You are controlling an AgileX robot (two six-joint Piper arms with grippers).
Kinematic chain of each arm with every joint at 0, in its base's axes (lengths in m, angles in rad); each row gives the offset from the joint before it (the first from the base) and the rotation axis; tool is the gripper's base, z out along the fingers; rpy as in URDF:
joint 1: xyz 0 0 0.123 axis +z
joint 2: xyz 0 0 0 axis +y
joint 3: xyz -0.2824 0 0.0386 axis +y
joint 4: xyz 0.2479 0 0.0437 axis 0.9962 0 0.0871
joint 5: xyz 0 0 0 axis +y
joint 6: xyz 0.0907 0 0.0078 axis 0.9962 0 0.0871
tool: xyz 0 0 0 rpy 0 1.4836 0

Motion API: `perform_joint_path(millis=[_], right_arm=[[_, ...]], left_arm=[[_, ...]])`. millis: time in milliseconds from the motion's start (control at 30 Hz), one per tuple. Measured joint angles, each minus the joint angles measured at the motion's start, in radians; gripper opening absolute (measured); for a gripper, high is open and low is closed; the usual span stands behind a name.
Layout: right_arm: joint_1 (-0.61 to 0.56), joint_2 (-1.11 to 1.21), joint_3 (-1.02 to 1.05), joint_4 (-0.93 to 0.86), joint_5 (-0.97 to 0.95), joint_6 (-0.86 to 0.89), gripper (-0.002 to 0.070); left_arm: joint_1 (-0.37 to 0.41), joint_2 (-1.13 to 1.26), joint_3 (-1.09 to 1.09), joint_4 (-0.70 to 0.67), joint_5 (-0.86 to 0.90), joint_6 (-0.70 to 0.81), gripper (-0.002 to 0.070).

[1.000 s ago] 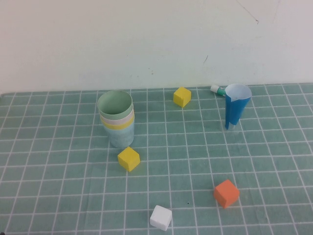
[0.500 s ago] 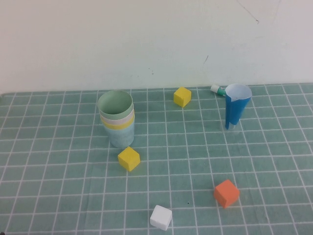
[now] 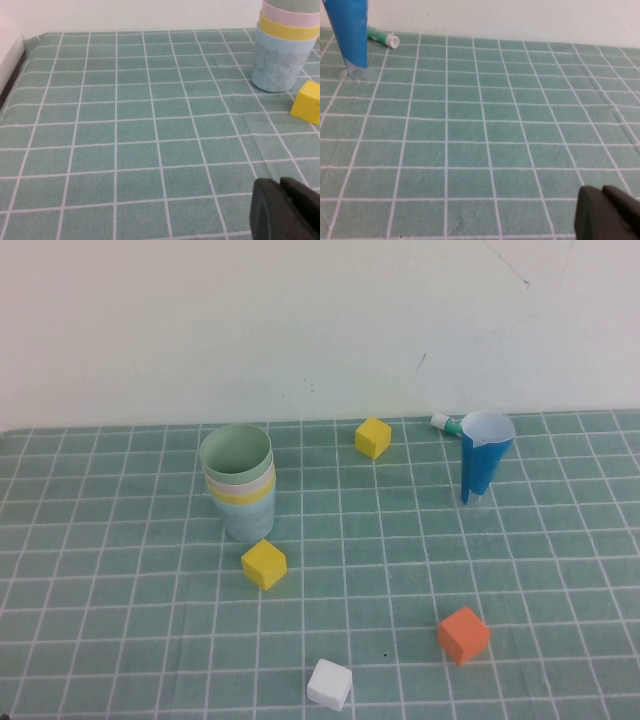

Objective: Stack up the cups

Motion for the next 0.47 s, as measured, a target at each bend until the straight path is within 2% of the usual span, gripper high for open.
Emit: perform_joint_path(millis=[467], right_arm=[[0.000,0.000,-0.002,0.000,0.005,0.006,-0.0002]], left_arm=[[0.000,0.000,0.000,0.000,0.000,0.000,-0.0002]])
